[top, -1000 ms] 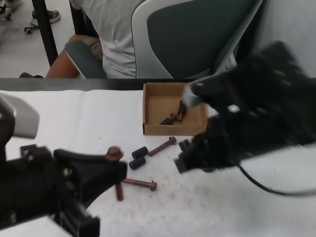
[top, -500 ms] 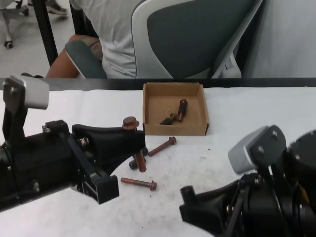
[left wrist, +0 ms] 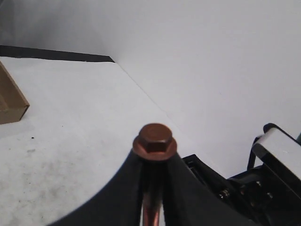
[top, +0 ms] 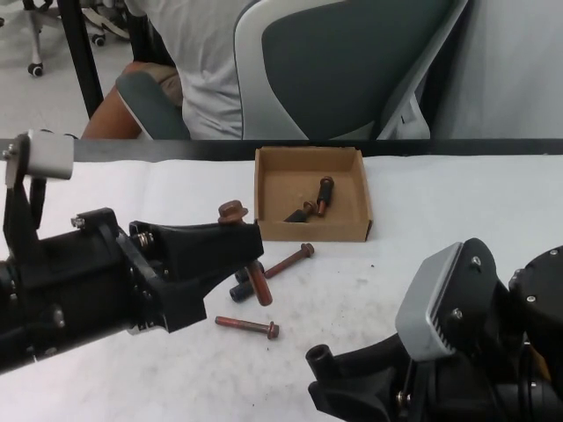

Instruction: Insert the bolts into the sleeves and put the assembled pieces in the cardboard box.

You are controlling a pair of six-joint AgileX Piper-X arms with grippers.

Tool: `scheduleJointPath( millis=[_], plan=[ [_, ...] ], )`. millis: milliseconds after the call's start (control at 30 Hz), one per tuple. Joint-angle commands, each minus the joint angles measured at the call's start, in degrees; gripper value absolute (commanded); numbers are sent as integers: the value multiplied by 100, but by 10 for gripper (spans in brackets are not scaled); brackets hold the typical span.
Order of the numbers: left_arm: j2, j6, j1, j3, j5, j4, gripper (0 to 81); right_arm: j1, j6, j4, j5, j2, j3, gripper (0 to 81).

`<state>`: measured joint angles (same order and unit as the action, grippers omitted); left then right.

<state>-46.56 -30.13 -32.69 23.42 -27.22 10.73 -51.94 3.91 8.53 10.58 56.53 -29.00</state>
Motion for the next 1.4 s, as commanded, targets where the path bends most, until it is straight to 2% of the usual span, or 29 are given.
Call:
scheduleJointPath(
  millis=[0, 167, 533, 733, 1367],
  plan=[
    [-3, -158, 7, 12, -215, 114, 8, -6, -69, -81, 47, -55, -7, 2],
    [-3, -157, 7, 12, -289, 114, 8, -6, -306, -264, 47, -55, -7, 2],
    [-3, 469, 7, 12, -313, 114, 8, -6, -305, -575, 47, 40, -17, 2],
    [-3, 456, 7, 12, -339, 221, 8, -6, -305, -1204, 87, 318, -28, 2],
    [-112, 445, -8, 12, -338, 374, 8, -6, -305, -1567, 87, 368, -81, 2]
  ],
)
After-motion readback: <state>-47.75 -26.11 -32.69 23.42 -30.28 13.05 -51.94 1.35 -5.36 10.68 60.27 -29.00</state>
